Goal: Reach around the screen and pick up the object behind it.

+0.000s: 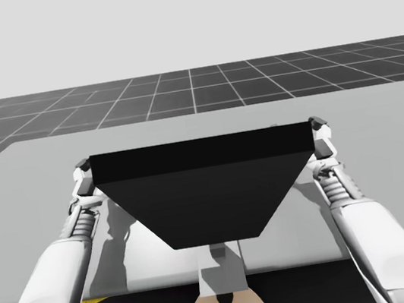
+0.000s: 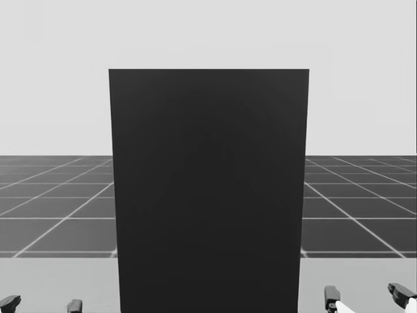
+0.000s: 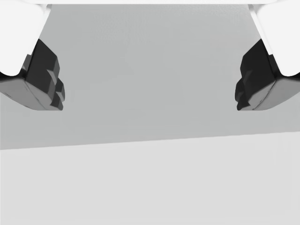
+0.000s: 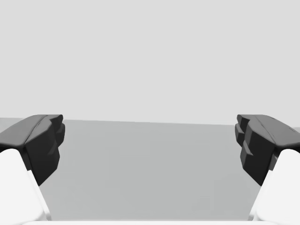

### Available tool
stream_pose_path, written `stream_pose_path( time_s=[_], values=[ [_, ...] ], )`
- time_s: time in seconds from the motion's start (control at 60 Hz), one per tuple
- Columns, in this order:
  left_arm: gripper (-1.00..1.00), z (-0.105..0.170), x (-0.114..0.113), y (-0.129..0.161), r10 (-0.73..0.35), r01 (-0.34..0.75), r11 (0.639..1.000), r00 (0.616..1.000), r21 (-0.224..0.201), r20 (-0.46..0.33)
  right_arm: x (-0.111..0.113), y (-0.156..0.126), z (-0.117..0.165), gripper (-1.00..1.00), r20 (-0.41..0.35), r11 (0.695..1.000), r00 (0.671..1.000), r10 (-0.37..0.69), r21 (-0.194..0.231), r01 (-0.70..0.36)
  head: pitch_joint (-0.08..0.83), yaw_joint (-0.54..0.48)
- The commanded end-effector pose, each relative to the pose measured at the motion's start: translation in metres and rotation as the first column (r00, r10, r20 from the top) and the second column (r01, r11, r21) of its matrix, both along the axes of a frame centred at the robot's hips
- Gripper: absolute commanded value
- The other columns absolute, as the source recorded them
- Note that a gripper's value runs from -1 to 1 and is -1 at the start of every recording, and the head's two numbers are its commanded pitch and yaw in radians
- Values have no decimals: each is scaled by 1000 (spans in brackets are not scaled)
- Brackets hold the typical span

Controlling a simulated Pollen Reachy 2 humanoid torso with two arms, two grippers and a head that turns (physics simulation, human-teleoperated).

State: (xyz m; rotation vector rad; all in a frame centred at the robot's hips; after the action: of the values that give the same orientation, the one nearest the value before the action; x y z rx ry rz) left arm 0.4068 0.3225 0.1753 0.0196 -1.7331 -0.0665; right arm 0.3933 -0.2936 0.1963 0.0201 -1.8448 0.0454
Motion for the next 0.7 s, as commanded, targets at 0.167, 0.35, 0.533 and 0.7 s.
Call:
stream_pose_path(
  time_s=[0.167, 0.35, 0.533, 0.7],
  values=[
    [-1000, -4, 0, 2, -75, 76, 997, 992, 9, -101, -8, 0, 0, -1000, -108, 976, 970, 220, 35, -217, -11, -4],
    [-1000, -11, -4, 0, -198, 206, 979, 940, -3, -278, -11, 2, -13, -1000, -245, 927, 895, 372, 47, -372, 4, -10],
    [-1000, -1, -28, -2, -461, 466, 883, 832, -62, -310, -25, 3, -14, -1000, -234, 783, 753, 615, 71, -618, 19, -28],
    [-1000, 6, -56, -20, -630, 650, 759, 725, -26, -279, -46, 19, -12, -1000, -187, 644, 635, 750, -11, -765, 24, -35]
  ],
)
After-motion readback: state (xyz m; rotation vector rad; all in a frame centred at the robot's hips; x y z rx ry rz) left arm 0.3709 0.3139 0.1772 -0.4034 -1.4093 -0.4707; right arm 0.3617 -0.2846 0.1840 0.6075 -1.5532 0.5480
